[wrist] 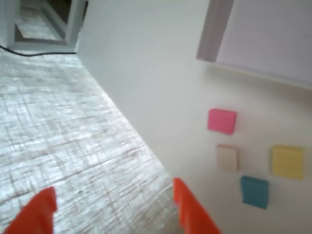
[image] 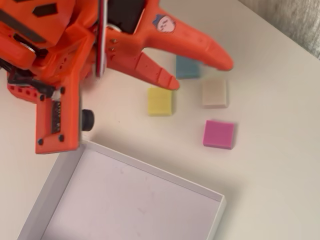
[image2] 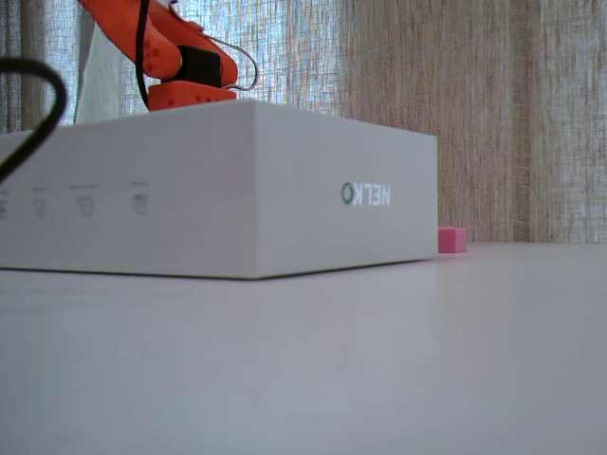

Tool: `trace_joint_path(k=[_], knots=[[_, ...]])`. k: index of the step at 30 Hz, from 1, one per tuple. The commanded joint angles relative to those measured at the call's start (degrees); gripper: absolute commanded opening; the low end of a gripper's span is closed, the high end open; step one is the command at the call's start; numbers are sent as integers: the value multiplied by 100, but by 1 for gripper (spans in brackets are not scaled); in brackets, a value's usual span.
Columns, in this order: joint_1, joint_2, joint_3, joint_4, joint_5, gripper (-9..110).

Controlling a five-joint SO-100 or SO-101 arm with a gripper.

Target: Grasp the yellow cuboid and put it in the bin.

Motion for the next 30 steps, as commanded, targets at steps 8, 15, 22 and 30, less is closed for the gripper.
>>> trace_joint_path(k=[8, 15, 22, 30], knots=[[-659, -1538, -1679, 1274, 229, 31], [-571, -1406, -738, 1266, -79, 31], [-624, -1652, -9, 1099, -712, 31], [-589, -1740, 606, 923, -1547, 31]])
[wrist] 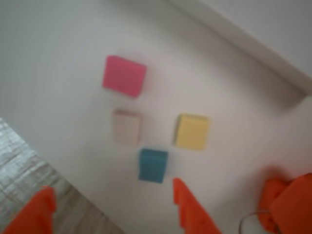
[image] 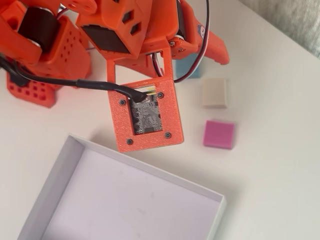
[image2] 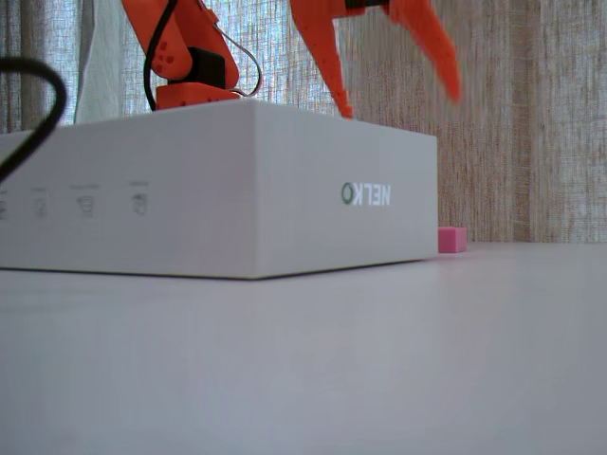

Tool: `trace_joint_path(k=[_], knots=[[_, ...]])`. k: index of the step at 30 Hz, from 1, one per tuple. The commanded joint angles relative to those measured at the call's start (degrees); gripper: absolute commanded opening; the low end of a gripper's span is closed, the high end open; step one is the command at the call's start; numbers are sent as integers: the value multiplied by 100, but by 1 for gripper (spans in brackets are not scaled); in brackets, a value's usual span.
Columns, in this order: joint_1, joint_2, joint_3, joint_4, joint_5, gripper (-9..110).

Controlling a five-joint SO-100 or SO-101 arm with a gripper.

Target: Grasp the yellow cuboid and put it in the bin.

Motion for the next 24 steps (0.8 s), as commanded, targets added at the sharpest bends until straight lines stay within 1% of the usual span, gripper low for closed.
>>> trace_joint_path(k=[1, 7, 10, 15, 24], knots=[[53, 53, 141, -53, -448, 31], [255, 167, 396, 97, -940, 31], [466, 220, 545, -62, -1274, 31], [738, 308, 782, -123, -1380, 31], [905, 624, 1679, -729, -1591, 31]])
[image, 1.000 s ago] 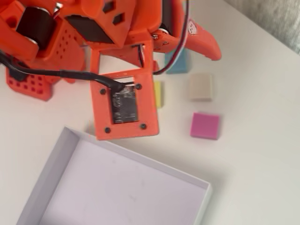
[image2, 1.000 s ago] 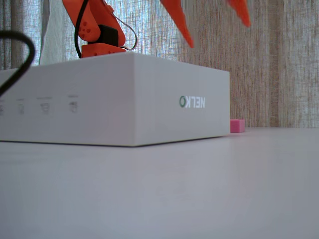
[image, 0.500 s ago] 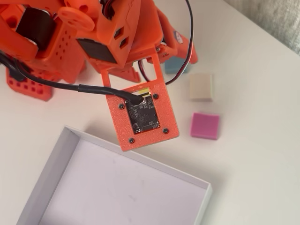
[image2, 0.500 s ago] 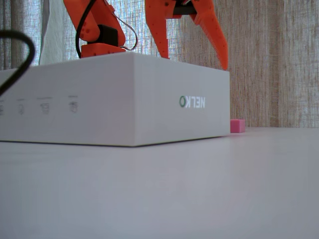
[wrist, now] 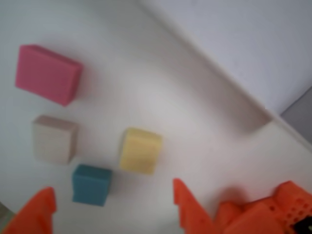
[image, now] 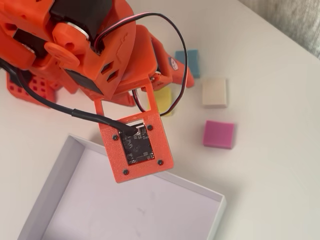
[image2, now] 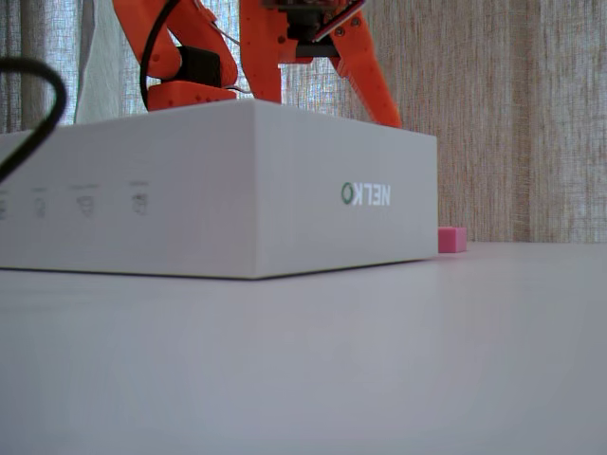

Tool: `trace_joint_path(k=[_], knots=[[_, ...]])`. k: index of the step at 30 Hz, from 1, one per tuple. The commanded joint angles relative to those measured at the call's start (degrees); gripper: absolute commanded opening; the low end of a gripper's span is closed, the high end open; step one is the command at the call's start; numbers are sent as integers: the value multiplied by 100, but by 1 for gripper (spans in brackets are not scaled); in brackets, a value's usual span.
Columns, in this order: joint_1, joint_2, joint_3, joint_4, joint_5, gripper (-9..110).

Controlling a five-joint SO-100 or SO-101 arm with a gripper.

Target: Grasp the yellow cuboid and put it in the bin.

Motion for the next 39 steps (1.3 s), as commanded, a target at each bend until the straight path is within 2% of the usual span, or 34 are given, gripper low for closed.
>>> trace_joint_path(k=[1, 15, 39], knots=[[97, 193, 105, -202, -53, 31], [149, 439, 861, -492, -53, 31], [229, -105, 1626, -1758, -26, 31]])
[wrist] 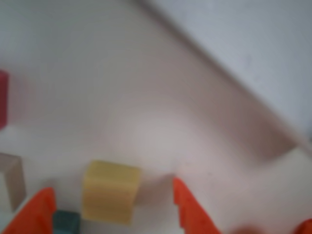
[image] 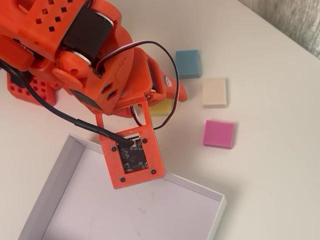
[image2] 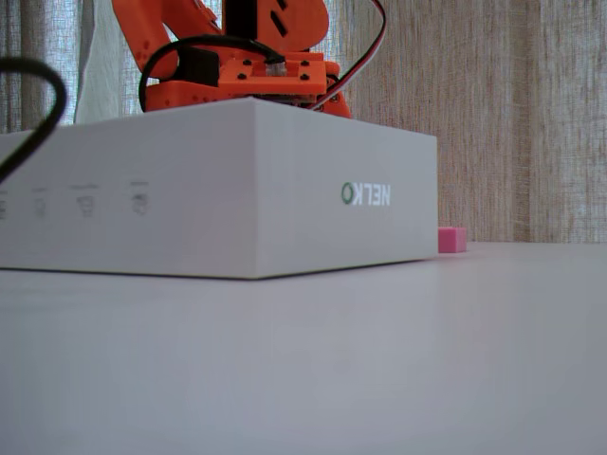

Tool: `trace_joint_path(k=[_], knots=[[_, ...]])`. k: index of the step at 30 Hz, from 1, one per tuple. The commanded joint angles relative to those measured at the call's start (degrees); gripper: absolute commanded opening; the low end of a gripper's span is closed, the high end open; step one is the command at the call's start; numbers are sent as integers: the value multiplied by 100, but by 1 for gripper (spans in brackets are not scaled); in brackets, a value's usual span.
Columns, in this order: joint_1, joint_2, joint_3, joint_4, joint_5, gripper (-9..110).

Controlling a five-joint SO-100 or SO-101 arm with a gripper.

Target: Grasp the yellow cuboid and put it in the bin.

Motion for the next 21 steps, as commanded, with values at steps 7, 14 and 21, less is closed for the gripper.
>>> trace_joint_path(k=[7, 14, 21], knots=[[-97, 26, 246, -185, 0, 31], [-149, 167, 519, -527, 9, 23], [-123, 97, 536, -580, 18, 19]])
